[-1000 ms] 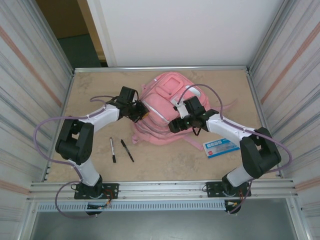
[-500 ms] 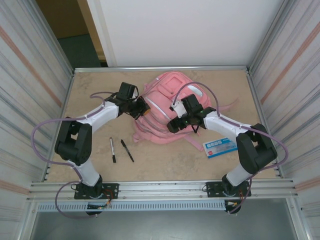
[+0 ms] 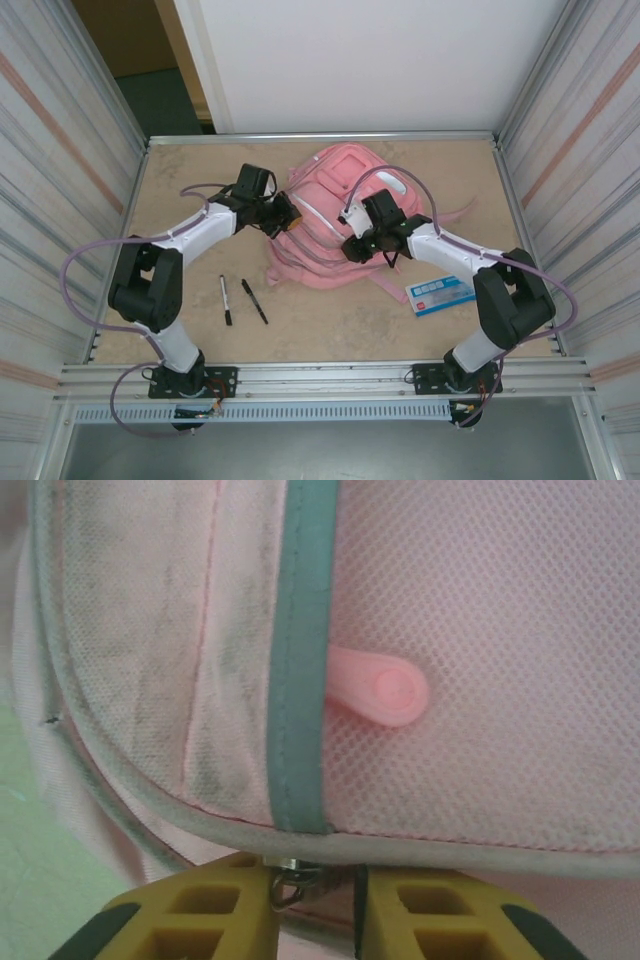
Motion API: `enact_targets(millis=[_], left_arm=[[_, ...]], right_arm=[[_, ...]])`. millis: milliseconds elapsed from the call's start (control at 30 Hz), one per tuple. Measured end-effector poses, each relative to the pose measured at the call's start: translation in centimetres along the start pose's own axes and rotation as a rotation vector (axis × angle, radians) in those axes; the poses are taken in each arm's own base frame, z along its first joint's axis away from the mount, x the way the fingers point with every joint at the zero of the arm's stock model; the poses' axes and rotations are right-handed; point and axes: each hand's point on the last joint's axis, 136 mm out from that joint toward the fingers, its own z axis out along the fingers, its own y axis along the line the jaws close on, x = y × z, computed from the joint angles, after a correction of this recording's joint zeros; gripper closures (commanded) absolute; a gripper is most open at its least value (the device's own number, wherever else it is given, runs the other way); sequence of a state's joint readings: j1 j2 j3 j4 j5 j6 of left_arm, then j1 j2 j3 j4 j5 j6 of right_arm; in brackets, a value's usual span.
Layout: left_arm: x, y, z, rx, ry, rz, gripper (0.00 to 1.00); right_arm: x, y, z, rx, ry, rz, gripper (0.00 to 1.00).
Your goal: Pack the student bag
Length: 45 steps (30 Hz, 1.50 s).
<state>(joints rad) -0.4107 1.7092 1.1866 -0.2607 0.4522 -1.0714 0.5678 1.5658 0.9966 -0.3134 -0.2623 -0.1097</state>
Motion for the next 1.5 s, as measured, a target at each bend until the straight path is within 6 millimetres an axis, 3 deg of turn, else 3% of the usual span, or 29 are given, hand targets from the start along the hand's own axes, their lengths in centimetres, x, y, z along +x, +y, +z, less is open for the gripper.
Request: enact_targets(millis=[133,367,467,600,700,867,967,1067,1200,1300,1400,1500], left_arm=[[0.1,0.1,-0.4,0.002,-0.009,0.003,1.00],[1.2,0.7,-0.6,0.006,-0.003,-0.016,1.00],[1.2,0.9,-0.4,0.011,-0.011,-0.027,1.00],[0.8,1.5,-0.1,0.014,-0.041,-0.046,1.00],[0.7,2.1,0.1,0.005,-0.055,-0.054,1.00],[1.0,2.3,-0.3,0.010,-0.067,-0.046,1.00],[1.8,2.0,-0.6,0.018,-0.052,-0.025,1.00],[2.3,1.7,-0.7,0.023,-0.039,-0.007,1.00],[2.7,1.9,-0.7,0.020,-0.018,0.020,1.00],[3.0,1.9,-0.7,0.023,-0.002,0.037,1.00],[3.1,1.9,-0.7,0.024,0.006,0.048,1.00],[3.3,1.8,-0.7,0.028,0.013,0.051,1.00]], right_arm=[[0.2,1.2,-0.9,-0.033,0.008,0.029,0.99],[0.1,5.0,-2.0,-0.170,0.055,0.138,1.00],[-0.2,6.4,-1.2,-0.231,0.096,0.256,1.00],[0.4,8.1,1.4,-0.297,0.172,0.429,0.81],[0.5,10.1,2.6,-0.331,0.214,0.475,0.77],[-0.6,11.5,1.3,-0.349,0.174,0.426,0.60],[-2.0,11.1,-1.6,-0.320,0.078,0.368,0.52],[-3.5,9.1,-5.4,-0.226,-0.051,0.337,0.30],[-2.9,3.6,-8.5,-0.031,-0.119,0.535,0.30],[-0.7,0.2,-8.2,0.045,-0.102,0.780,0.30],[2.9,0.7,-6.1,0.035,-0.035,0.978,0.32],[4.1,1.2,-4.7,0.028,0.030,1.095,0.37]])
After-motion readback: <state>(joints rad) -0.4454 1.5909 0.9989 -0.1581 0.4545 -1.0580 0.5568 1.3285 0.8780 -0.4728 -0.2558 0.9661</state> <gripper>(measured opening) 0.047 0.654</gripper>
